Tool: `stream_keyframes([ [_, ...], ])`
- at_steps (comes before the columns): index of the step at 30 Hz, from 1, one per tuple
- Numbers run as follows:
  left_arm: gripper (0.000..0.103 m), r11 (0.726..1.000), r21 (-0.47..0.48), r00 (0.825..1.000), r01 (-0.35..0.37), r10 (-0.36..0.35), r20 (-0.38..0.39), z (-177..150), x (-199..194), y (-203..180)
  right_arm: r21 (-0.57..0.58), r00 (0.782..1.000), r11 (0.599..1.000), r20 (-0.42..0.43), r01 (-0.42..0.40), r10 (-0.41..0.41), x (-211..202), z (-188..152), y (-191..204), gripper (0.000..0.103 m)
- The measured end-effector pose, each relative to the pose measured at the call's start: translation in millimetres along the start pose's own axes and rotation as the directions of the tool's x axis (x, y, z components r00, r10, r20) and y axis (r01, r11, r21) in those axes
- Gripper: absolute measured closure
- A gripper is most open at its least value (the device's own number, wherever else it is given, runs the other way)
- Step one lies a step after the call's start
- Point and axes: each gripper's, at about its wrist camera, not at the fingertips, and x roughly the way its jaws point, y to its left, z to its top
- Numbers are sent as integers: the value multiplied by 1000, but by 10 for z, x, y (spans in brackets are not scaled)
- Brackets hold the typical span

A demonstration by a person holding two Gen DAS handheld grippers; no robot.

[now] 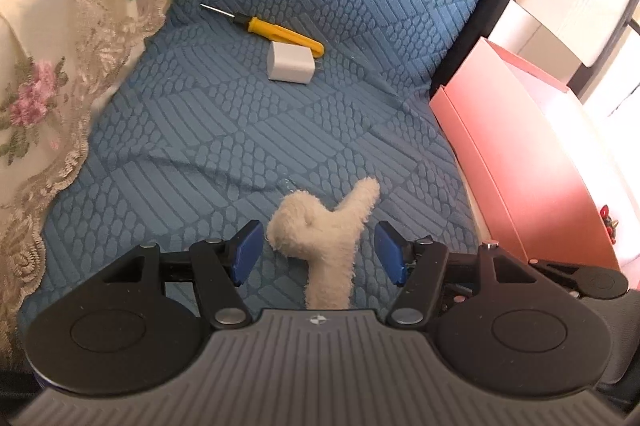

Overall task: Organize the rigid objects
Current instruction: 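Lift the brush with the left tool while the right tool lifts the USB stick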

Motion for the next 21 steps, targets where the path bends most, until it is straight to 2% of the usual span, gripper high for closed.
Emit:
stream_keyframes([
  [6, 36, 994, 95, 998, -55, 54, 12, -15, 70, -132, 26, 1000, 1000, -13, 6, -5, 48, -19, -70, 75],
  [13, 38, 983, 152, 994, -106, 108, -3, -45, 189, -164, 40, 1000, 999, -8, -3, 3, 47, -34, -87, 75],
  [17, 52, 981, 165, 994, -106, 107, -1, -71, 226, -186, 42, 1000, 999, -8, -7, 7, 49, -24, -101, 75],
  [21, 53, 979, 161, 992, -127, 121, 48, -65, 151, -197, 53, 1000, 999, 2, 11, -11, 26, -18, -117, 75],
])
